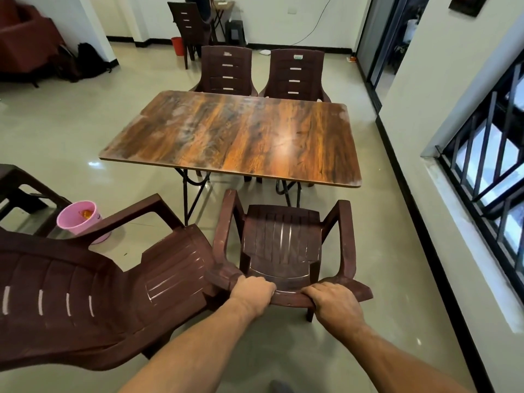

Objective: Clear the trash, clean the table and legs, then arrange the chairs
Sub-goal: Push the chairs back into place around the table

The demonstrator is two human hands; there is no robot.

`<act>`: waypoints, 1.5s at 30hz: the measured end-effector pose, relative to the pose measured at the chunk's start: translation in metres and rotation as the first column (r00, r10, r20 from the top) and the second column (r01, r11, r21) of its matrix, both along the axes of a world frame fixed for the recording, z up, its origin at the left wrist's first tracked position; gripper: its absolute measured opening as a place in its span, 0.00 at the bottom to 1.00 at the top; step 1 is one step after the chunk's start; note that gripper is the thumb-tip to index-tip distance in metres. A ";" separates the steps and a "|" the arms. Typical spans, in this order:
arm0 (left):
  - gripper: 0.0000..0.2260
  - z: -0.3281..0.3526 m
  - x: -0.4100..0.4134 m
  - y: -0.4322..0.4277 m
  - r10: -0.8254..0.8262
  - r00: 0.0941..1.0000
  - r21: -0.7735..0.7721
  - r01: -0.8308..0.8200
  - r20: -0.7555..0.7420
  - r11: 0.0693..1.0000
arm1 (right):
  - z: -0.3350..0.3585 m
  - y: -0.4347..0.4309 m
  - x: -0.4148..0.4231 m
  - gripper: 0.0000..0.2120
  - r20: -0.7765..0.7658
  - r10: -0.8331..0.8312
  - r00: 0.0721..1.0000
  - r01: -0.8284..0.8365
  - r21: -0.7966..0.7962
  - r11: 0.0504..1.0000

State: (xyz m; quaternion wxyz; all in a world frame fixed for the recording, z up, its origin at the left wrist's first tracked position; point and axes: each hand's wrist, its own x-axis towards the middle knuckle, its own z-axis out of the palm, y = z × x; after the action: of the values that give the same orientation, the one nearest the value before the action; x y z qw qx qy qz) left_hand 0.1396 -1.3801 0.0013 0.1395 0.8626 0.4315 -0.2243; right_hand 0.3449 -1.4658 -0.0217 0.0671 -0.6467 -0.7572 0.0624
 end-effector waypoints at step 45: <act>0.26 -0.001 -0.729 0.092 0.042 0.948 0.003 -0.043 -0.316 0.999 | 0.005 0.053 -0.813 0.35 -0.257 0.068 0.964 -0.190 -0.489 0.851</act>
State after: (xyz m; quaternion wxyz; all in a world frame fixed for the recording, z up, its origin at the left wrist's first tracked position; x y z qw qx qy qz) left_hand -0.5891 -1.2884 0.0002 0.0752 0.8058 0.4663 -0.3572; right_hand -0.4676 -1.4124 -0.0164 -0.0234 -0.5770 -0.7426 0.3394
